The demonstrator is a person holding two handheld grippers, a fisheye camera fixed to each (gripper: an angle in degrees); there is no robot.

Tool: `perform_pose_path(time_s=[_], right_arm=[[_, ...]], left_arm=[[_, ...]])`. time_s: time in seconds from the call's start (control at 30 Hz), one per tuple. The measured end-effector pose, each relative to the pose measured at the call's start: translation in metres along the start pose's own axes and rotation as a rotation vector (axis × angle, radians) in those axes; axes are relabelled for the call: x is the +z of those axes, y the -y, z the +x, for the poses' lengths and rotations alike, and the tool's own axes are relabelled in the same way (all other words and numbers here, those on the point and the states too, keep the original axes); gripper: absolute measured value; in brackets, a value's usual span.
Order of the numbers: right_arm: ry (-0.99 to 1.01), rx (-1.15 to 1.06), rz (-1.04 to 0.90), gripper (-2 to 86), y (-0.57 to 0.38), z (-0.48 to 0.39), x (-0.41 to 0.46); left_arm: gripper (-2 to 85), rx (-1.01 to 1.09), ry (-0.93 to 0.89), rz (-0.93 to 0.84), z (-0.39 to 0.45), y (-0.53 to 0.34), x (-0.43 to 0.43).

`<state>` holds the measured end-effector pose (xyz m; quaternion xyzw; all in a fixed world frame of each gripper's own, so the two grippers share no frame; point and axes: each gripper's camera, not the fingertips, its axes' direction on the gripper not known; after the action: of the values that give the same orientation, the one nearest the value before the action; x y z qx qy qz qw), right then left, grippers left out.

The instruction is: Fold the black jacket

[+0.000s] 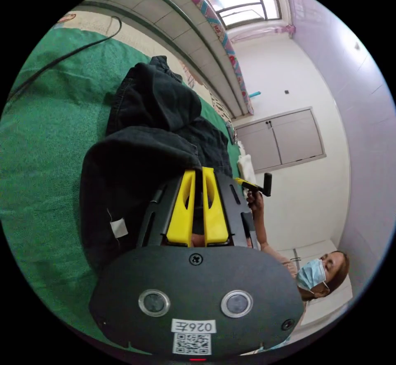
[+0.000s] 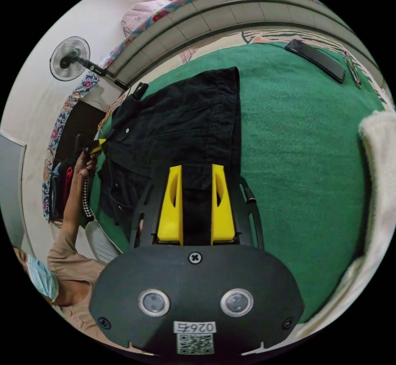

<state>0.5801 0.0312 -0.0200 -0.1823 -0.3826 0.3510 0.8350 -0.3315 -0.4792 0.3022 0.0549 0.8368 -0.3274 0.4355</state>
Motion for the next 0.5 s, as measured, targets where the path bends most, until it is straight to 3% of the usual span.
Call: perform_pose_path(time_s=[0.33,0.5], right_arm=[[-0.14,-0.029,-0.026,8.0,-0.018,-0.025,0.043],[-0.351,-0.251,0.054,13.2,-0.05,-0.076,0.067]], left_arm=[[1.2,-0.055,-0.155,0.116,-0.011,0.009,-0.058],[1.2,-0.078,-0.18,0.142,-0.013,0.019,-0.08]])
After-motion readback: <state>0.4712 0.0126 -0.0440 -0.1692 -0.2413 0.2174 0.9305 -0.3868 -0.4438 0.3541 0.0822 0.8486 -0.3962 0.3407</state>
